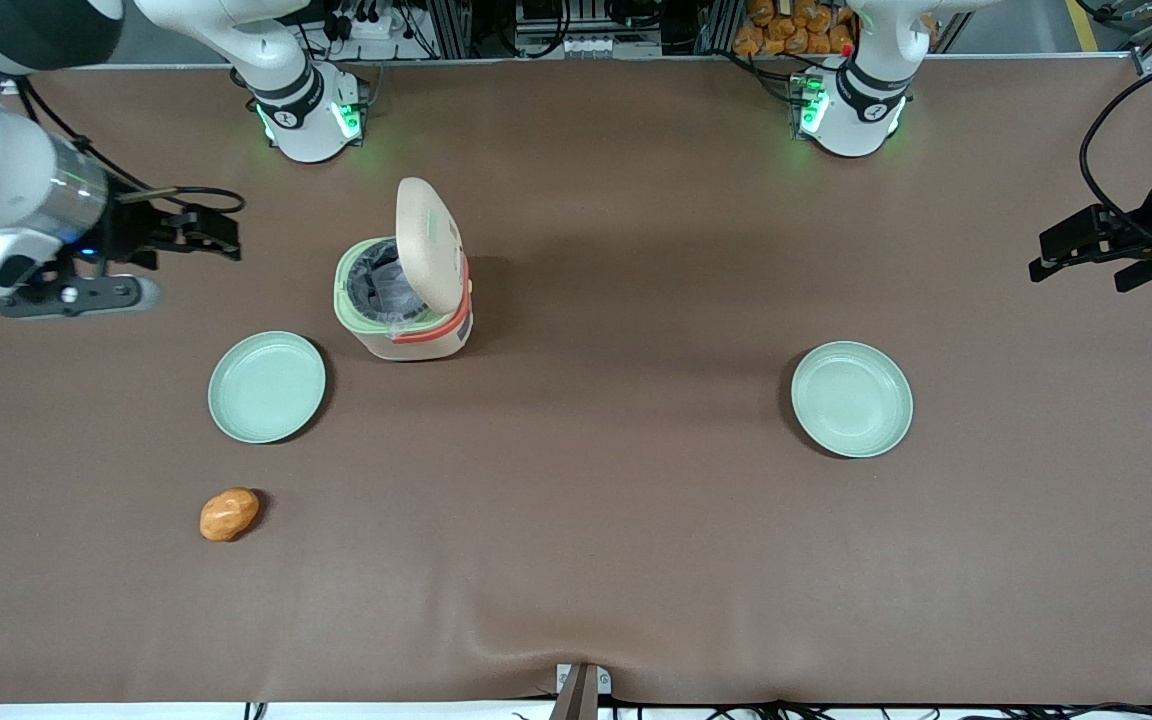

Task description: Press rice cooker button with right arm

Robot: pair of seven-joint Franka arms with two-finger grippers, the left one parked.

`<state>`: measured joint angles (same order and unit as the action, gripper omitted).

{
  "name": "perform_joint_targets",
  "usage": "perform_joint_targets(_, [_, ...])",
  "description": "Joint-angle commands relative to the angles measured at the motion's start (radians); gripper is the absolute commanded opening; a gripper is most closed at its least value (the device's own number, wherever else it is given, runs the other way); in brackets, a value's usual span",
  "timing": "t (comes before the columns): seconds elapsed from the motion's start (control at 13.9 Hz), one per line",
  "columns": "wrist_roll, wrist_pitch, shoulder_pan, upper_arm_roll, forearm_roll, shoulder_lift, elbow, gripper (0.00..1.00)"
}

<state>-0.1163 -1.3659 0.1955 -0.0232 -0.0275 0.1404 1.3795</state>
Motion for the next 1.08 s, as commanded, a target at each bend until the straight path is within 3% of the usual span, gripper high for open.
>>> perform_joint_targets(0.0, [0.006, -0.053, -0.048, 0.011, 0.067, -0.018, -0.017, 1.00])
perform_joint_targets(0.43, [0.076, -0.048, -0.145, 0.009, 0.057, -0.022, -0.017, 1.00])
perform_joint_targets(1.01, [0.078, 0.008, -0.146, -0.040, 0.026, -0.036, -0.017, 1.00])
